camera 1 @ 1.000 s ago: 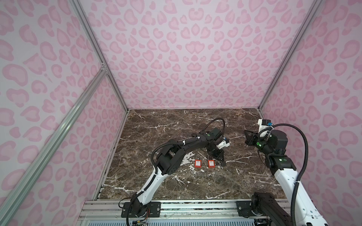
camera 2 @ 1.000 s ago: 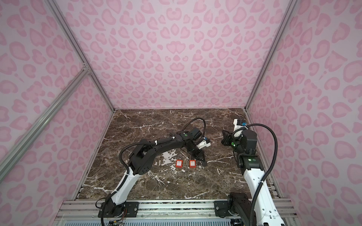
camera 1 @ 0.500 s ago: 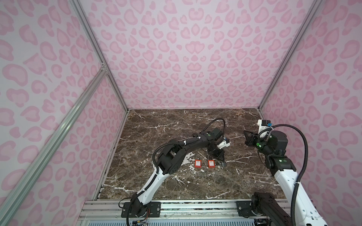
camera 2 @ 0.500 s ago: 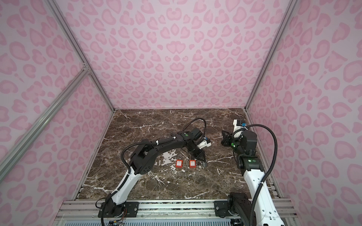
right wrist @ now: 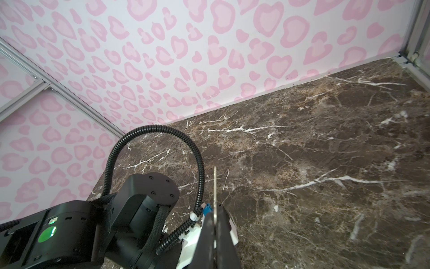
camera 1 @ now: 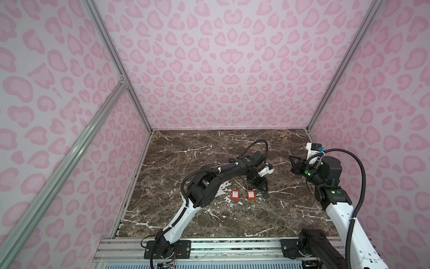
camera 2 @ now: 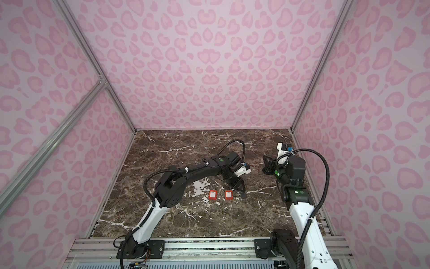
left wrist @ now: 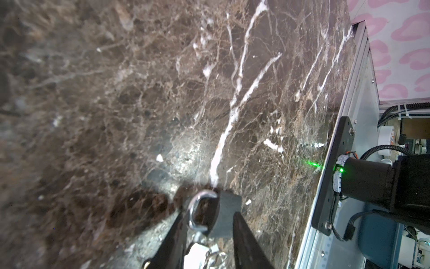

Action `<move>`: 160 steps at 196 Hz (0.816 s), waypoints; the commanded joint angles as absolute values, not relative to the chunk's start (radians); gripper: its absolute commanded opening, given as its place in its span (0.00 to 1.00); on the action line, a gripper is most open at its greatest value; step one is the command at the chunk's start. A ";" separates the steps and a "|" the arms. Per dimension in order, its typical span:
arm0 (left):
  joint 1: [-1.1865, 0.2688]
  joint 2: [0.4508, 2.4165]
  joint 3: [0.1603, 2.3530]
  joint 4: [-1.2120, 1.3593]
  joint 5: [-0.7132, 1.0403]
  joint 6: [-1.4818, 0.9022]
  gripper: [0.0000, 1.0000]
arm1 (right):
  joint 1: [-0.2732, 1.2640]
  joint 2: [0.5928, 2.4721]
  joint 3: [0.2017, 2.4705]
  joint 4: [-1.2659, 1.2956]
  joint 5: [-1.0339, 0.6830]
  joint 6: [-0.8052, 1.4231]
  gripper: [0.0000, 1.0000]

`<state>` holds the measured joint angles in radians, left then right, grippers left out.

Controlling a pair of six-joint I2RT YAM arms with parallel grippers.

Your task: Lock with the key

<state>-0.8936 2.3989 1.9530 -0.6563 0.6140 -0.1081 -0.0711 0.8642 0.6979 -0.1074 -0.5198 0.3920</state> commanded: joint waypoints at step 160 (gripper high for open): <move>-0.738 1.893 1.467 -0.221 0.536 -0.257 0.35 | -0.015 1.006 0.520 -0.259 -0.691 0.796 0.00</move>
